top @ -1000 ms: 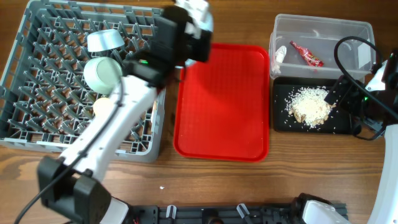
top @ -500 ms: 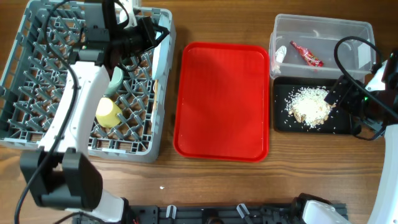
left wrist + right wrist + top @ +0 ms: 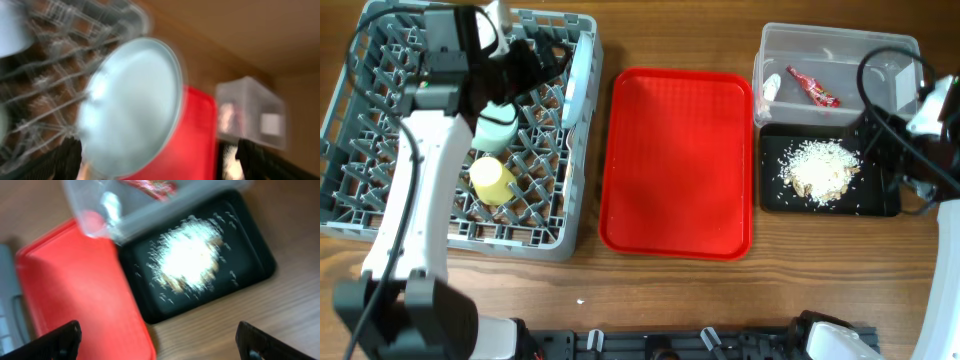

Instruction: Sort waste into correct bins and load items into the dishwasher rack

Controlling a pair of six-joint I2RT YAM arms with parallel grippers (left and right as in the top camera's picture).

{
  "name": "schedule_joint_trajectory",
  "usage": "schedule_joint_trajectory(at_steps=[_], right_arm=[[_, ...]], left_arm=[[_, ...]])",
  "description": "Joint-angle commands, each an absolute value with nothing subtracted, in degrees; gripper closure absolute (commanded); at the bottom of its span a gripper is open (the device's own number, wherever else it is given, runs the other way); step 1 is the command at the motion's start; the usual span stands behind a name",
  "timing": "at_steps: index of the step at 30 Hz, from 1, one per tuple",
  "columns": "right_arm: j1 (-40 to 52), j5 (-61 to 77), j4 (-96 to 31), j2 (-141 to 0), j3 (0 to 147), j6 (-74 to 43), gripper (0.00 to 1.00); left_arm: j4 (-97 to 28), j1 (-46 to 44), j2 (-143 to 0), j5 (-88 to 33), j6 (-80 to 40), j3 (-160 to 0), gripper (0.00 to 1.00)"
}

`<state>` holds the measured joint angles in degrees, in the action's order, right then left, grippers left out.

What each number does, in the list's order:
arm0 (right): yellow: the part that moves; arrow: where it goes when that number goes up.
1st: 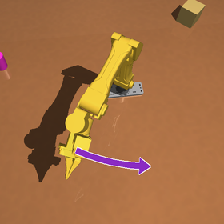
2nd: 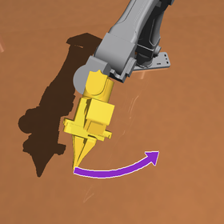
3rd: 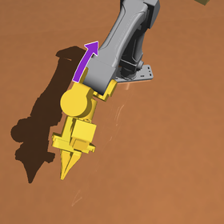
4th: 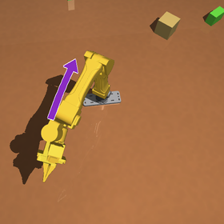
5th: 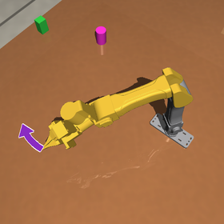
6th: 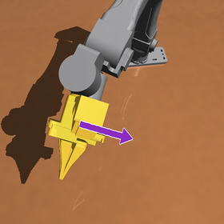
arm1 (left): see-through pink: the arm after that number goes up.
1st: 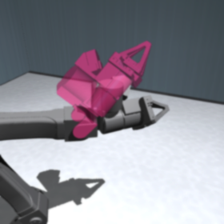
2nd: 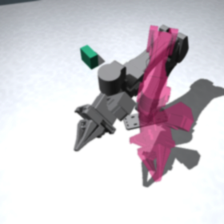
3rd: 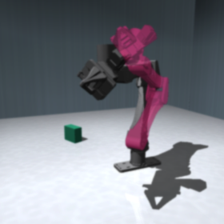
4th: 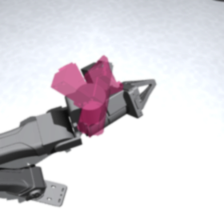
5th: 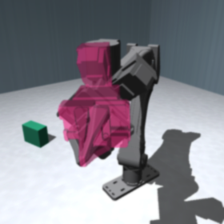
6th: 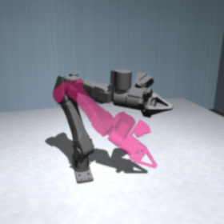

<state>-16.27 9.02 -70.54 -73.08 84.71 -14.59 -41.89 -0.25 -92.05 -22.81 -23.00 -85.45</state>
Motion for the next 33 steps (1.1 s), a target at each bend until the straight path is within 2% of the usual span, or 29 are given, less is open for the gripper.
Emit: schedule_joint_trajectory(at_steps=[1,3,4,6,12,16,20,27,33], right_arm=[[-12.23,17.23,-64.58,-74.67,84.62,-11.7,0.0],[-7.79,16.95,-60.64,-76.71,84.62,-9.37,0.0],[-2.39,14.61,-57.84,-80.79,84.62,-7.62,0.0],[0.14,11.33,-57.98,-84.82,84.62,-7.44,0.0],[0.51,10.17,-66.15,-90.45,84.62,-7.62,0.0],[0.51,7.4,-66.22,-86.28,84.62,-7.57,0.0],[0.54,4.6,-64.25,-78.67,84.2,-7.4,0.0],[0.51,2.66,-52.82,-53.74,64.36,-7.66,0.0],[0.51,1.43,-56.23,-47.83,62.43,-7.62,0.0]], left_arm=[[-52.69,-0.25,-88.53,0.49,-21.47,-85.47,0.0],[-58.54,-0.25,-88.82,5.1,-21.45,-85.47,0.0],[-62.02,-0.25,-89.23,5.04,-21.45,-85.45,0.0],[-63.66,-0.25,-89.25,4.99,-21.45,-85.41,0.0],[-71.37,-0.25,-88.82,2.33,-21.41,-84.77,0.0],[-66.19,-0.25,-82.74,-3.66,-18.0,-77.17,0.0],[-56.69,-0.25,-68.12,-3.62,-17.06,-62.59,0.0],[-52.64,-0.25,-37.95,-4.95,-14.31,-47.42,0.0],[-53.93,-0.25,-33.5,-4.91,-17.15,-46.85,0.0]])
